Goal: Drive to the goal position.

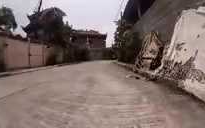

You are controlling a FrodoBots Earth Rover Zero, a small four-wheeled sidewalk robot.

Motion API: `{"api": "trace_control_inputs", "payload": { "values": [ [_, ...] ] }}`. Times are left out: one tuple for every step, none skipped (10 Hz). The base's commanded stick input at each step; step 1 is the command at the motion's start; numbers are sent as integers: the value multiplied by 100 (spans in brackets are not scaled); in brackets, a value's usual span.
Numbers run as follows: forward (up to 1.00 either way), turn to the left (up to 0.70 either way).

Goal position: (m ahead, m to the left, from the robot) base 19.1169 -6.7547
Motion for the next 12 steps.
{"api": "trace_control_inputs", "payload": {
  "values": [
    [70,0],
    [70,0],
    [70,0],
    [70,0],
    [70,0],
    [70,0],
    [70,0],
    [70,0],
    [70,0],
    [70,0],
    [70,0],
    [70,0]
  ]
}}
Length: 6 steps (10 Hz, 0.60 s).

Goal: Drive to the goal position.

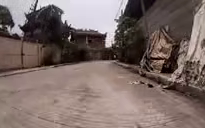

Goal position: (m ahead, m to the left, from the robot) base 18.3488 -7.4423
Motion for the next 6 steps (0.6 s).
{"api": "trace_control_inputs", "payload": {
  "values": [
    [70,0],
    [70,0],
    [70,0],
    [70,0],
    [70,0],
    [70,0]
  ]
}}
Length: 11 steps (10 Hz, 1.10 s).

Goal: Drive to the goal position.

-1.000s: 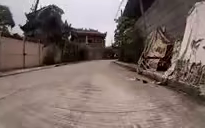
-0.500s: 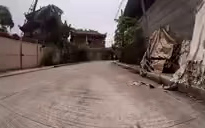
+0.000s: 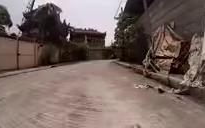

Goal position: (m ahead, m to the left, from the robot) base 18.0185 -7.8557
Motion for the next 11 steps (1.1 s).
{"api": "trace_control_inputs", "payload": {
  "values": [
    [70,0],
    [70,0],
    [70,0],
    [70,0],
    [70,0],
    [70,0],
    [70,0],
    [70,0],
    [70,0],
    [70,0],
    [70,0]
  ]
}}
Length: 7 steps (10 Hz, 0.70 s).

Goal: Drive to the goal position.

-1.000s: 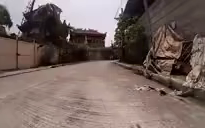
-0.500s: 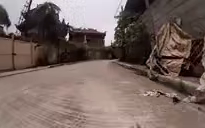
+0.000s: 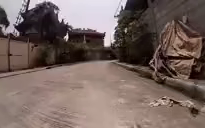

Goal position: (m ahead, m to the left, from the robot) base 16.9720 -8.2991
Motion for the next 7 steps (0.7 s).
{"api": "trace_control_inputs", "payload": {
  "values": [
    [70,0],
    [70,0],
    [70,0],
    [70,0],
    [70,0],
    [70,0],
    [70,0]
  ]
}}
